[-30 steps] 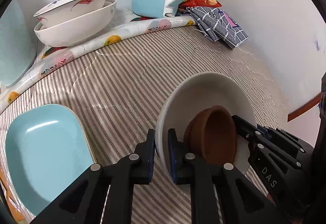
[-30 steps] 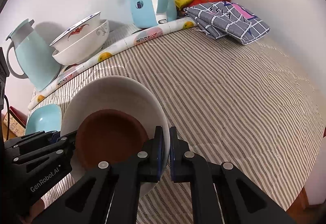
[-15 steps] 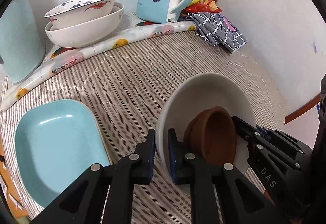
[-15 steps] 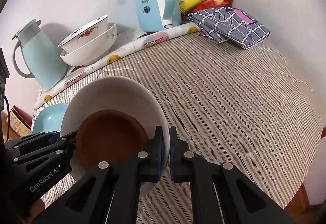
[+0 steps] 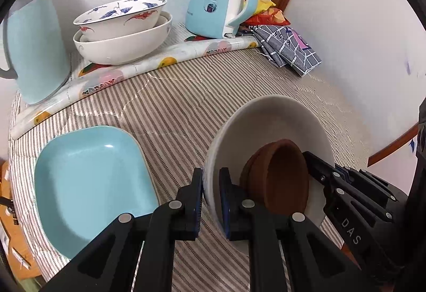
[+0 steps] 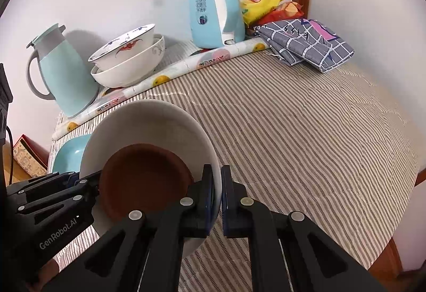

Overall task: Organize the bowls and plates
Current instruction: 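Lift the white bowl with both grippers and carry it over the teal plate stack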

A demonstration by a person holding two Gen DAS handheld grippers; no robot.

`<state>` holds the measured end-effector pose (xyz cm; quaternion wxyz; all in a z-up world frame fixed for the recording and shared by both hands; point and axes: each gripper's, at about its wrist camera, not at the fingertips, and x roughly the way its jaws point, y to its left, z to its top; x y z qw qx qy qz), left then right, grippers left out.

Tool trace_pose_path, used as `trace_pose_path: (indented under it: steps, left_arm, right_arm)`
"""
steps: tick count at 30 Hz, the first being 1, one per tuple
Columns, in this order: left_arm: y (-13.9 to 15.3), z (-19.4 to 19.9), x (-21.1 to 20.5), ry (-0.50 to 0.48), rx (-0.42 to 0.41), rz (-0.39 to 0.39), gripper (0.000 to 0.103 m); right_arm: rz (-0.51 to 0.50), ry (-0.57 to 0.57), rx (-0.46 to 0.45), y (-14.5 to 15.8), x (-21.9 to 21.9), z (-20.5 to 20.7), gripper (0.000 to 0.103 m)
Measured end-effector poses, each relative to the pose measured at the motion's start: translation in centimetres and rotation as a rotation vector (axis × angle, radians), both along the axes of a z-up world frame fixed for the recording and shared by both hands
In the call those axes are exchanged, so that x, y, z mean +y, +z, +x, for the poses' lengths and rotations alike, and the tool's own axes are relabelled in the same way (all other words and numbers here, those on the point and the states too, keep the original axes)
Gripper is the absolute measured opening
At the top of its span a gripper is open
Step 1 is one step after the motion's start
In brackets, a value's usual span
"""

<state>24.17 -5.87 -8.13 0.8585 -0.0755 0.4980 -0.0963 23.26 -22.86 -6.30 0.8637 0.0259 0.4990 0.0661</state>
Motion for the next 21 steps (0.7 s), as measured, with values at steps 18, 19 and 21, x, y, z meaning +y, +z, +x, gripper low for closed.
trace_pose_path:
  steps: [18, 19, 21]
  left_arm:
    - [1.3, -1.5, 2.3, 0.036, -0.029, 0.001, 0.012]
    - [1.4, -1.6, 2.5, 0.04, -0.031, 0.001, 0.012]
    - [1.5, -1.7, 2.9, 0.046, -0.034, 0.004, 0.012]
  right_arm:
    - [0.001, 0.038, -0.024, 1.4, 2.3, -0.6, 0.006]
    - [0.002, 0.04, -0.025, 1.5, 2.5, -0.7, 0.006]
    - [0.005, 0.046, -0.028, 1.6, 2.9, -0.6, 0.006]
